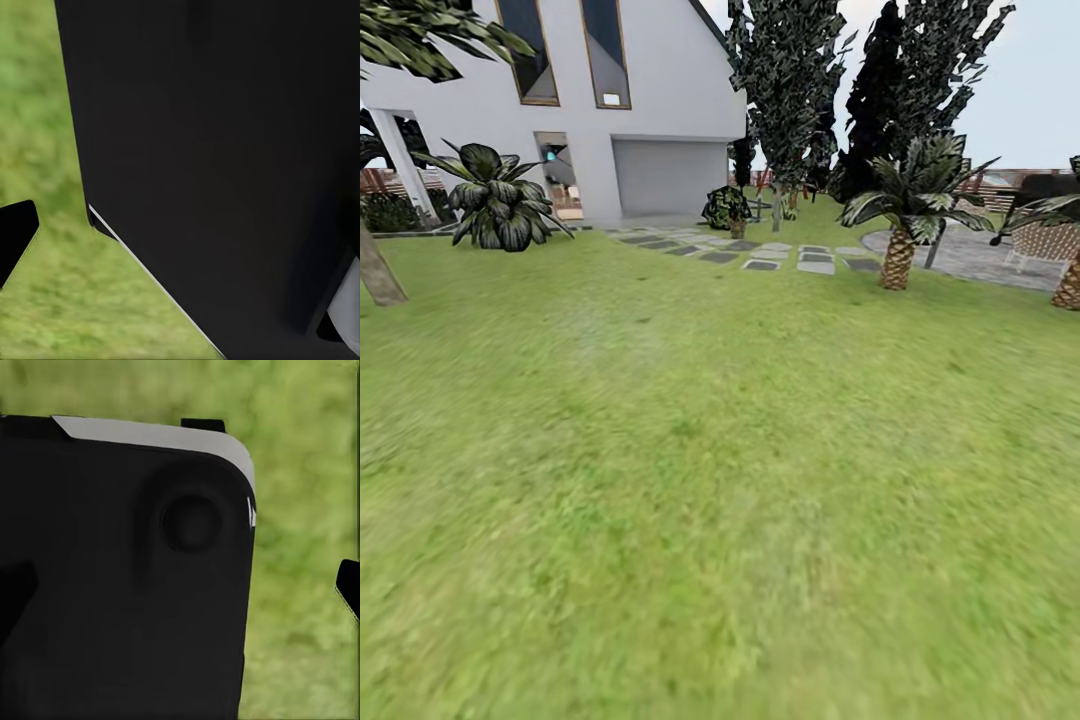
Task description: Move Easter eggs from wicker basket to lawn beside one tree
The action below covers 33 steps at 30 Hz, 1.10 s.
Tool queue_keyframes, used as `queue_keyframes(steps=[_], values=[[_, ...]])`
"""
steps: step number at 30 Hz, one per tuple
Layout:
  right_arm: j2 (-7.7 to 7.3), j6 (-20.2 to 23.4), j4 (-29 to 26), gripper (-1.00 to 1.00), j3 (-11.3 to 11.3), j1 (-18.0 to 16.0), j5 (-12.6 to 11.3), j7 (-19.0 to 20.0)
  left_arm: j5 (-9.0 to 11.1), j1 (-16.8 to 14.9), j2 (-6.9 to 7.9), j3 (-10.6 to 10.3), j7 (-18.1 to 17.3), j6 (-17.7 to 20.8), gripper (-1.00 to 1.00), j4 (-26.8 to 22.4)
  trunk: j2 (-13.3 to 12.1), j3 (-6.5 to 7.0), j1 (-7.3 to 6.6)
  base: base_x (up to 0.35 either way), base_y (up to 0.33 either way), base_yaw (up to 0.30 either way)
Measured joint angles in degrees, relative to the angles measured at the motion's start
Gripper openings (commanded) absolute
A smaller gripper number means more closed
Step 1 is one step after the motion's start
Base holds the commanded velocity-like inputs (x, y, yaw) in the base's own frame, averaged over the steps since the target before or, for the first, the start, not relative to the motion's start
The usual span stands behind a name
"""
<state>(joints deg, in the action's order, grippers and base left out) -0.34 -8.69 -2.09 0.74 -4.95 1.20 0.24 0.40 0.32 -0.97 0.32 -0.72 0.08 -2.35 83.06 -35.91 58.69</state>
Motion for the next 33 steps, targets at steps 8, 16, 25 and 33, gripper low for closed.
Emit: queue_keyframes(steps=[8,16,25,33], values=[[0.02,0.00,0.01,1.00,0.00,0.00,0.00,0.00,0.00,0.00,0.00,0.00,0.00,0.00,1.00,0.00,0.00,0.00,0.00,0.325,0.000,0.000],[0.00,0.00,-0.02,1.00,0.00,0.00,0.00,0.00,0.00,0.00,0.00,0.00,0.00,0.00,1.00,0.00,0.00,0.00,0.00,0.325,0.000,0.000],[0.01,0.00,-0.03,1.00,0.00,0.00,0.00,0.00,0.00,0.00,0.00,0.00,0.00,0.00,1.00,0.00,0.00,0.00,0.00,0.325,0.000,0.000],[0.01,0.00,-0.02,1.00,0.00,0.00,0.00,0.00,0.00,0.00,0.00,0.00,0.00,0.00,1.00,0.00,0.00,0.00,0.00,0.325,0.000,0.000]])
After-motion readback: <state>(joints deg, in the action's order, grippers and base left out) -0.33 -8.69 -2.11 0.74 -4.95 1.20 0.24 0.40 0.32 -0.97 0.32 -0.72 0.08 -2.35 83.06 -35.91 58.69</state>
